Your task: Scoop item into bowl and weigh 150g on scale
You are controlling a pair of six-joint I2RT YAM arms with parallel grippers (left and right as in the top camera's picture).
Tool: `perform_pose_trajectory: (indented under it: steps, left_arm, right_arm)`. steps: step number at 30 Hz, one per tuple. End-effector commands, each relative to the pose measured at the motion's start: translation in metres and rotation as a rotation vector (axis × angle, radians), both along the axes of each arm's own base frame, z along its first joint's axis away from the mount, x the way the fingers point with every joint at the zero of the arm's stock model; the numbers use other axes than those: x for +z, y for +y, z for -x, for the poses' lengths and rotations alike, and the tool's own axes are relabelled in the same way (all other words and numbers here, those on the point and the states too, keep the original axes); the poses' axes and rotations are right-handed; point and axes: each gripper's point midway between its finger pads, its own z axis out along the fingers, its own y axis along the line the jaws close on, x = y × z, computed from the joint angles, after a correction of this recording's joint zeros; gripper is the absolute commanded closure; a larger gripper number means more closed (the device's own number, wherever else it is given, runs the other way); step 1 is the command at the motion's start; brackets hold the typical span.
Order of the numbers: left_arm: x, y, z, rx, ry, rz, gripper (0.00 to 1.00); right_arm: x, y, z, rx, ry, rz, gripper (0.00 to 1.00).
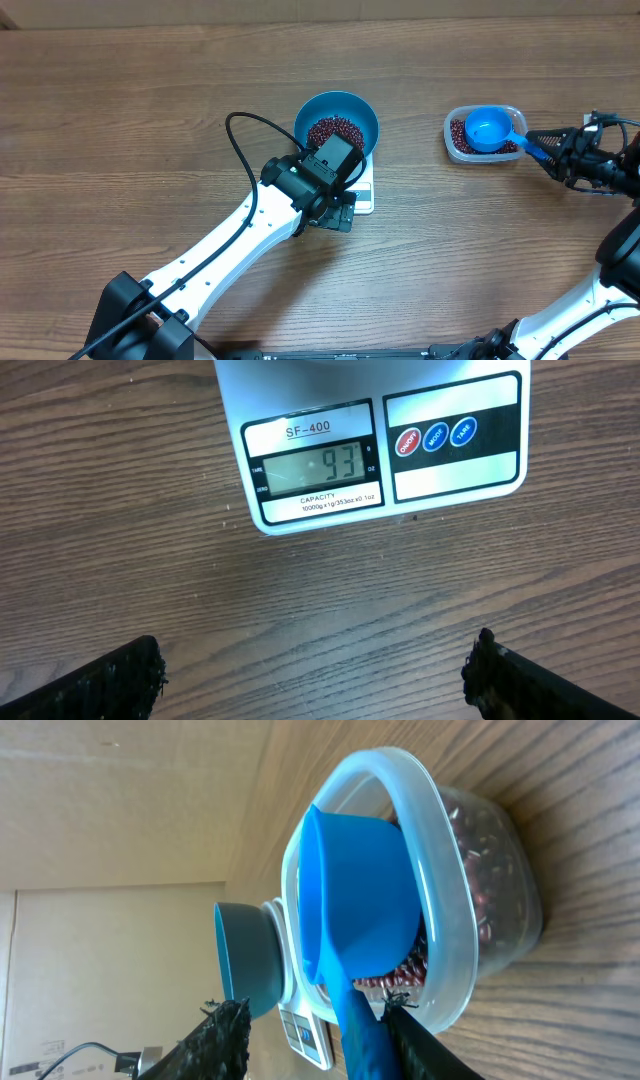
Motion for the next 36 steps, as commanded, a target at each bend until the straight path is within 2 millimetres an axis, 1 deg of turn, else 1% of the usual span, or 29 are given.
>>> perform_pose_trajectory:
  steps: [1, 5, 7, 10, 12, 15, 18, 21, 26, 27, 28, 29, 36]
  left_arm:
    - [0.011, 0.000, -0.006, 0.023, -0.035, 0.015, 0.01]
    - [0.011, 0.000, -0.006, 0.023, -0.035, 0.015, 0.00]
    - [0.011, 0.000, -0.006, 0.023, -0.035, 0.015, 0.00]
    - [0.011, 0.000, -0.006, 0.023, -0.035, 0.015, 0.01]
    - [0.011, 0.000, -0.006, 0.023, -0.035, 0.016, 0.00]
    - [0.011, 0.000, -0.006, 0.023, -0.035, 0.015, 0.00]
    - [0.011, 0.000, -0.006, 0.023, -0.035, 0.015, 0.01]
    - [0.011, 0.000, -0.006, 0.023, -0.035, 0.015, 0.01]
    - [0.011, 0.000, -0.006, 0.023, -0.035, 0.015, 0.00]
    - [0.011, 0.000, -0.006, 0.023, -0.035, 0.015, 0.00]
    - [0.011, 0.000, -0.006, 0.023, -0.035, 0.015, 0.01]
    - [0.011, 0.000, -0.006, 0.023, -0.035, 0.015, 0.00]
    - [0.011, 0.000, -0.006, 0.023, -0.035, 0.015, 0.00]
  right_arm:
    - [0.014, 0.003, -0.011, 0.019, -0.073, 0.012, 0.59]
    - [0.014, 0.011, -0.017, 0.039, -0.082, 0.018, 0.59]
    - [0.015, 0.018, -0.024, 0.050, -0.088, 0.022, 0.60]
    - [0.015, 0.020, -0.029, 0.047, -0.086, 0.018, 0.60]
    - [0.015, 0.020, -0.030, 0.045, -0.088, 0.021, 0.64]
    - [0.015, 0.019, -0.030, 0.044, -0.086, 0.026, 0.72]
    - [0.009, 0.016, -0.029, 0.039, -0.064, 0.051, 0.80]
    - [0.005, 0.015, -0.027, 0.037, -0.039, 0.069, 0.81]
    - [0.003, 0.016, -0.028, 0.038, -0.036, 0.075, 0.82]
    - [0.003, 0.015, -0.028, 0.038, -0.037, 0.076, 0.85]
    - [0.004, 0.015, -0.028, 0.038, -0.039, 0.077, 0.93]
    - [0.004, 0.015, -0.028, 0.038, -0.042, 0.079, 0.96]
    - [0.002, 0.010, -0.029, 0.033, -0.006, 0.127, 0.96]
